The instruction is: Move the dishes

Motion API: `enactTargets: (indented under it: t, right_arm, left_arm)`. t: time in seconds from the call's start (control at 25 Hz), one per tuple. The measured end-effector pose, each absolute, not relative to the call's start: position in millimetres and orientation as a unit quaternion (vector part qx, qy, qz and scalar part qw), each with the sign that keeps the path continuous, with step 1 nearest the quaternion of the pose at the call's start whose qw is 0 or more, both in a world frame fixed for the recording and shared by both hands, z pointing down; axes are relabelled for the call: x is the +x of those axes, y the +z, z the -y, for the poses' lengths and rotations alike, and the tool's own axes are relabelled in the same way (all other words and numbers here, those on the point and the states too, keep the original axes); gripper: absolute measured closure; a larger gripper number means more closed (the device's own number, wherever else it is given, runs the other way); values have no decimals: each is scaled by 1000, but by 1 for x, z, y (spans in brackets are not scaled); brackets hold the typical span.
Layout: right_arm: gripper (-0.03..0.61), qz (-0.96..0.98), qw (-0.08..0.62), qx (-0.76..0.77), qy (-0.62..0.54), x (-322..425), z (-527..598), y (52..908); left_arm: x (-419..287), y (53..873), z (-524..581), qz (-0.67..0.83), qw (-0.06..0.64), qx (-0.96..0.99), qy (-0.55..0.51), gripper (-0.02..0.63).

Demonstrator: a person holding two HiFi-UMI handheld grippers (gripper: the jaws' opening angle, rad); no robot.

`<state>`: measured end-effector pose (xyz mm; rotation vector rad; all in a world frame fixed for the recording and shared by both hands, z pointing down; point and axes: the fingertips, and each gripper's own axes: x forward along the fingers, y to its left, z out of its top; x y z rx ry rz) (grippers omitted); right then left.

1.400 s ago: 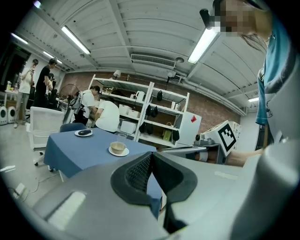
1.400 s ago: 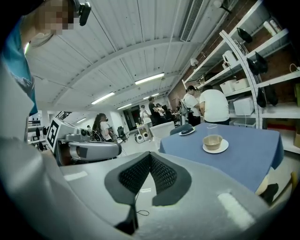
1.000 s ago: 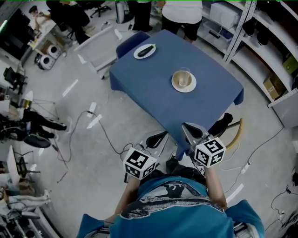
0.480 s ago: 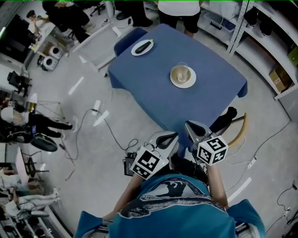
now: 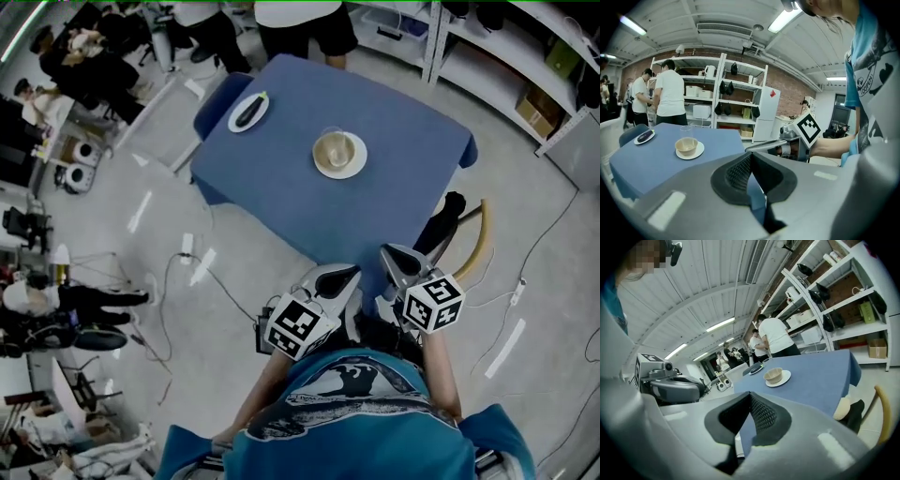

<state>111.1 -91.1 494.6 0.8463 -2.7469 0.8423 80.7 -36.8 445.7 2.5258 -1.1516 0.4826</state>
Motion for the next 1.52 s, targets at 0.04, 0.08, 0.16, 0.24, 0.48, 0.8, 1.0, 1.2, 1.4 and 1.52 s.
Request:
enactTargets:
  t: [0.04, 0.08, 0.16, 0.24, 0.48, 0.8, 1.0, 1.2, 1.4, 1.52]
  right_arm:
    - [575, 911, 73, 292, 281, 115, 95, 496]
    - [575, 908, 72, 301, 281, 117, 99, 497]
    - [575, 904, 71, 318, 278, 120, 110, 496]
    - [575, 899, 71, 333, 274, 118, 124, 495]
    - [575, 889, 84, 366, 262, 83, 167, 494]
    - [572, 879, 120, 398, 235, 36, 225, 492]
    - [455, 879, 166, 405, 191, 12, 257, 488]
    - [327, 875, 237, 399, 137, -11, 296, 498]
    - [260, 870, 292, 380, 116, -24, 318, 513]
    - [252, 870, 312, 368, 103, -28, 327, 523]
  left_arm:
    - [80, 447, 41, 398, 168, 887, 164, 600]
    - [80, 447, 46, 393, 172, 889, 161, 600]
    - [76, 448, 58, 383, 167, 893, 166, 600]
    - [70, 449, 71, 370, 153, 898, 180, 600]
    - [24, 446, 119, 349, 118, 908, 197, 600]
    - [-30, 442, 175, 333, 116, 917, 187, 600]
    - [-50, 450, 196, 312, 130, 923, 184, 600]
    - [-56, 452, 219, 291, 138, 930, 177, 600]
    - [-56, 456, 227, 279, 137, 933, 182, 601]
    - [-63, 457, 230, 281, 139, 932, 182, 600]
